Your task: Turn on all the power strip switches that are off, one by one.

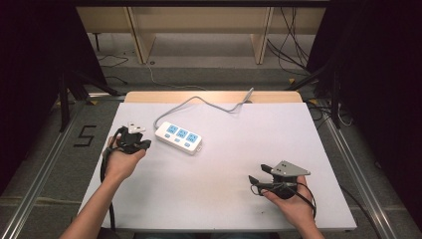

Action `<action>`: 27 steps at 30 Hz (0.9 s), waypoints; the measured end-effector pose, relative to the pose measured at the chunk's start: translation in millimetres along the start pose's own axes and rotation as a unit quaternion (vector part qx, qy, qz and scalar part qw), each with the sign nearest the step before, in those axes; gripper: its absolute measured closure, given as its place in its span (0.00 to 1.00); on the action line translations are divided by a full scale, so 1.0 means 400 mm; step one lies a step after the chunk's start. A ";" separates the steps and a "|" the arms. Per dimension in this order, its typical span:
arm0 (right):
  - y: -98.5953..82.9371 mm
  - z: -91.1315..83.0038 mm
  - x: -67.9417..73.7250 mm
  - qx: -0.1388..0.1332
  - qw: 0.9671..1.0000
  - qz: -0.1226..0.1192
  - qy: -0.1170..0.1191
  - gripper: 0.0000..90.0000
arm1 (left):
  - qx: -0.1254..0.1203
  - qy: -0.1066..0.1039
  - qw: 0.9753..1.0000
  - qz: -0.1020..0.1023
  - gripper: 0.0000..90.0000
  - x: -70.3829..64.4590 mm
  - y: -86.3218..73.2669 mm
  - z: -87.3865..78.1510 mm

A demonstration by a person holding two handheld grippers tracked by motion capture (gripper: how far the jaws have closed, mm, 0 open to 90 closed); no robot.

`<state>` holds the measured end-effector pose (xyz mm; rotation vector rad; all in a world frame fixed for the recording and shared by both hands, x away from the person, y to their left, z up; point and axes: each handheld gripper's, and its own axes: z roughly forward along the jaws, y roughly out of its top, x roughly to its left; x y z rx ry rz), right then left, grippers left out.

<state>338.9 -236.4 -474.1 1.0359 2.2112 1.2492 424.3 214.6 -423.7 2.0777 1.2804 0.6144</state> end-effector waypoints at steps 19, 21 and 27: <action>-0.002 0.004 0.000 0.000 1.000 0.002 0.003 0.42 | 0.006 0.000 1.000 -0.005 1.00 0.012 0.039 0.026; -0.002 0.003 -0.001 -0.002 1.000 0.001 0.002 0.42 | 0.007 0.000 1.000 -0.004 1.00 0.011 0.043 0.030; -0.001 0.002 -0.001 -0.003 1.000 0.001 0.003 0.42 | 0.008 0.003 1.000 -0.005 1.00 0.009 0.053 0.039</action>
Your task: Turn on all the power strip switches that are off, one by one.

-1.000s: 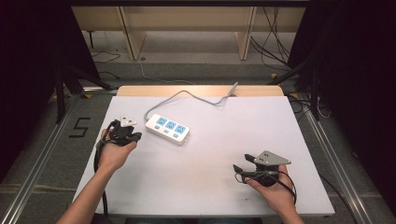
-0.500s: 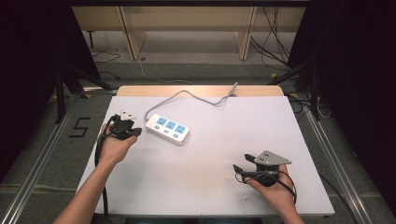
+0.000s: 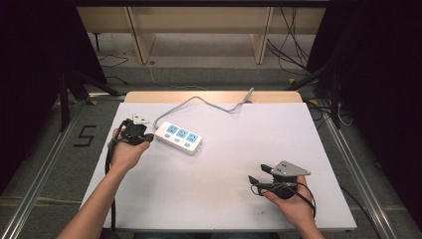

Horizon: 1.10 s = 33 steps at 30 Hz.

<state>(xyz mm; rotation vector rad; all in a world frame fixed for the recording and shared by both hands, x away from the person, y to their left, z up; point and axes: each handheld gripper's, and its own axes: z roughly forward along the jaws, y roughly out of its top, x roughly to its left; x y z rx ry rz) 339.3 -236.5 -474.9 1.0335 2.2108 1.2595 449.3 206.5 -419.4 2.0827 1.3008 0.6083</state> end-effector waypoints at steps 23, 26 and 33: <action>-0.001 0.002 0.001 0.002 1.000 0.002 0.002 0.42 | 0.019 0.000 1.000 0.005 1.00 0.011 0.062 0.043; -0.001 0.001 0.000 0.002 1.000 0.002 0.002 0.42 | 0.021 -0.002 1.000 0.007 1.00 0.007 0.070 0.052; -0.001 0.000 0.000 0.001 1.000 0.001 0.002 0.42 | 0.030 -0.005 0.999 0.012 1.00 -0.004 0.087 0.075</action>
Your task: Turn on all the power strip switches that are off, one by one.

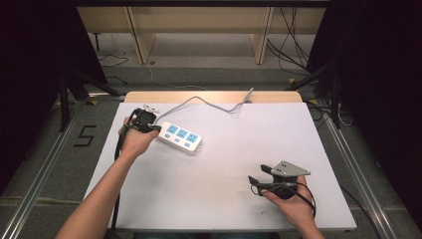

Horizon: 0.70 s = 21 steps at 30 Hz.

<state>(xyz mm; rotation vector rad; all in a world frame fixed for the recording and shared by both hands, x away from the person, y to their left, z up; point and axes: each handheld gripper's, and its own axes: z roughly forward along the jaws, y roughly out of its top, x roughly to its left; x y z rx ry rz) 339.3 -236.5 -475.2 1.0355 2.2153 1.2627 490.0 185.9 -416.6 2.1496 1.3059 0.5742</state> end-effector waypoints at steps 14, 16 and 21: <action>0.000 0.000 0.000 0.001 1.000 0.000 0.001 0.42 | 0.018 -0.003 1.000 0.001 1.00 -0.005 0.010 0.039; 0.000 0.000 -0.001 0.001 1.000 0.000 0.001 0.42 | 0.022 -0.003 1.000 0.004 1.00 -0.004 0.012 0.041; 0.000 0.000 0.000 0.001 1.000 0.001 0.001 0.42 | 0.023 -0.005 1.000 0.002 1.00 -0.009 0.017 0.048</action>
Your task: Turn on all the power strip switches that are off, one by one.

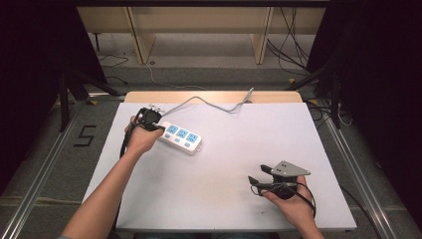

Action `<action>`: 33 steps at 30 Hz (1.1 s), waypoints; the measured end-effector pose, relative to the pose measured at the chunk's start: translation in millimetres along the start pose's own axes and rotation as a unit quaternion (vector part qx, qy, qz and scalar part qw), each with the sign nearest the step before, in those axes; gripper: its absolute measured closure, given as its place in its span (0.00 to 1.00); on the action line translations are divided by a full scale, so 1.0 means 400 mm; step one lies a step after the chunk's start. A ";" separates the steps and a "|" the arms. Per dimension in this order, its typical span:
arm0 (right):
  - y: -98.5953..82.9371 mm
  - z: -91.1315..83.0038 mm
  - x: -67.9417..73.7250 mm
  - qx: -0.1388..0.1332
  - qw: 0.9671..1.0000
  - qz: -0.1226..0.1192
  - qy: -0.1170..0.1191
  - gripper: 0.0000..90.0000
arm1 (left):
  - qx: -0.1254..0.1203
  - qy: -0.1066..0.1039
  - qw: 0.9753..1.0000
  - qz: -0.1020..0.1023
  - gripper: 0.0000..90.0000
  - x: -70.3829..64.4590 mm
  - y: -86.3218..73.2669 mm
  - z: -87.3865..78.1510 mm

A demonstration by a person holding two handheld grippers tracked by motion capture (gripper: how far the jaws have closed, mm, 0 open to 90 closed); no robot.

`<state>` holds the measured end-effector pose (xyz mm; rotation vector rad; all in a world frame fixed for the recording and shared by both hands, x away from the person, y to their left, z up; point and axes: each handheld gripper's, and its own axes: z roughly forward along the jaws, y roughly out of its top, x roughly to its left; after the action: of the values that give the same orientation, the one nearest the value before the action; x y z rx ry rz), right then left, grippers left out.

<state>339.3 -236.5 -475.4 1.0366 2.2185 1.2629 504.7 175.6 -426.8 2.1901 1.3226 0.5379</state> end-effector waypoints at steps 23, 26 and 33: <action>-0.001 0.001 0.001 0.002 1.000 -0.001 0.002 0.41 | 0.032 -0.011 0.999 0.001 1.00 -0.008 0.009 0.043; -0.001 0.001 0.000 0.003 1.000 -0.001 0.002 0.42 | 0.034 -0.011 0.999 -0.001 1.00 -0.006 0.008 0.046; -0.001 0.002 0.001 0.004 1.000 -0.002 0.003 0.41 | 0.033 -0.011 0.999 -0.004 1.00 -0.006 0.009 0.051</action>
<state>339.4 -236.1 -476.2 1.0324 2.2311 1.2565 517.7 167.5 -440.7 2.2375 1.3549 0.4728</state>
